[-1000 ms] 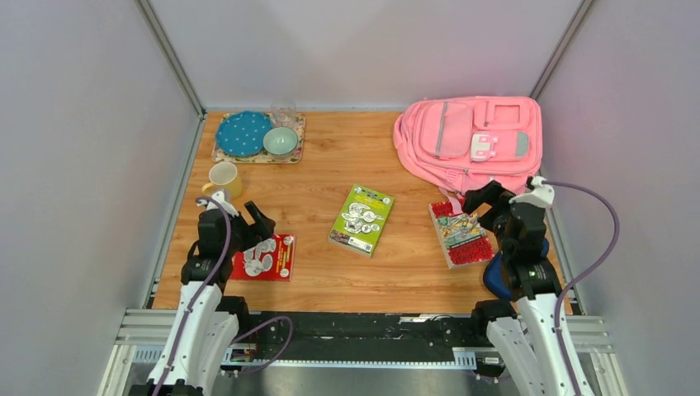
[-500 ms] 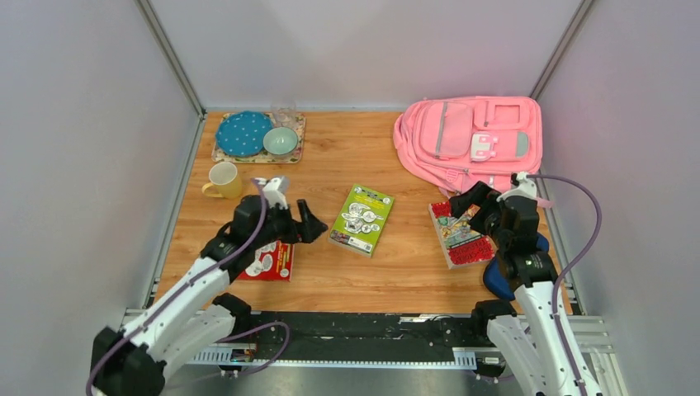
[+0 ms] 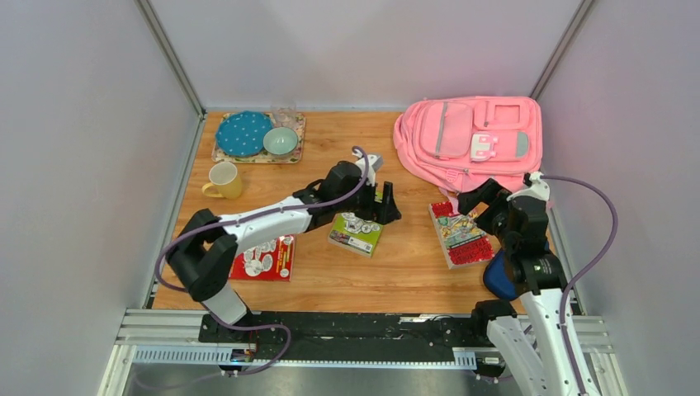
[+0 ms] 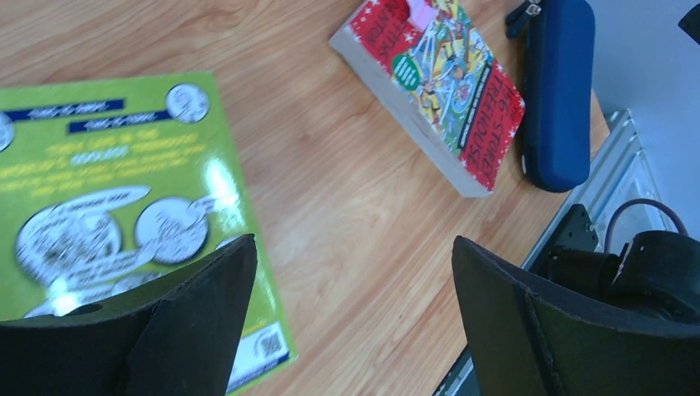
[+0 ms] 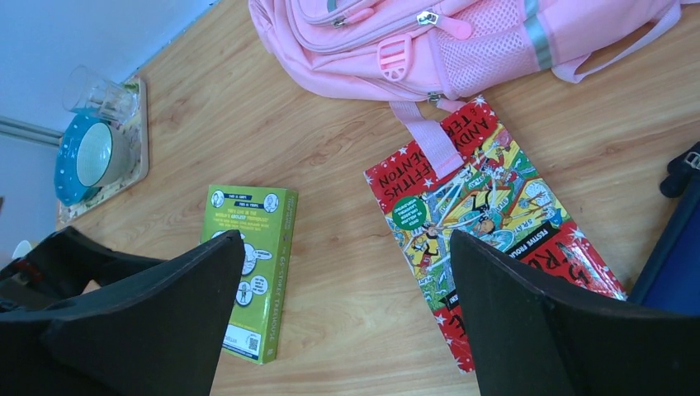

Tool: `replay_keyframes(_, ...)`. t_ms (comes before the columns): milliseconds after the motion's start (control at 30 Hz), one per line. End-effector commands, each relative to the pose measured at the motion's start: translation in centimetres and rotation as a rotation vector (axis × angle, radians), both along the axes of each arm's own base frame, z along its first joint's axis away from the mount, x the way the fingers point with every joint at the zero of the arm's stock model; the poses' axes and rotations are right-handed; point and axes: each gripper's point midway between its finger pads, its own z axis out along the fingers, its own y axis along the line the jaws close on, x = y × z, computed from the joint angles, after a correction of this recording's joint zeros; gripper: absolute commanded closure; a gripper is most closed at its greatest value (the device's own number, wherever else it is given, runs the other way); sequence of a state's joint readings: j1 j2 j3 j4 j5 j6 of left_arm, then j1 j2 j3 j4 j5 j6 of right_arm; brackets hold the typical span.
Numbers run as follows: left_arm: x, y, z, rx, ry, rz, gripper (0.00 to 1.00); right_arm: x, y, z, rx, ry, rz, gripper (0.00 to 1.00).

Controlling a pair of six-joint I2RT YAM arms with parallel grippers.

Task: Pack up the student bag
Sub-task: Move the book to the center of the board.

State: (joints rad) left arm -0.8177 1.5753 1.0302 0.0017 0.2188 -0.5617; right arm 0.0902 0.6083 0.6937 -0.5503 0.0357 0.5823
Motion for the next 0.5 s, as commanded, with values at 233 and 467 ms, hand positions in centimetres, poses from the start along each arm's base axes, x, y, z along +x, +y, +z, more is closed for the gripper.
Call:
replay_keyframes(233, -0.6, -6.6, -2.6, -0.043, 0.066, -0.121, 0.05, -0.8, -2.5, 3.3, 0.039, -0.097, -0.176, 0.02)
replay_keyframes(467, -0.4, -7.6, -6.0, 0.018, 0.130, -0.107, 0.05, -0.6, -2.6, 2.6, 0.019, -0.077, -0.178, 0.02)
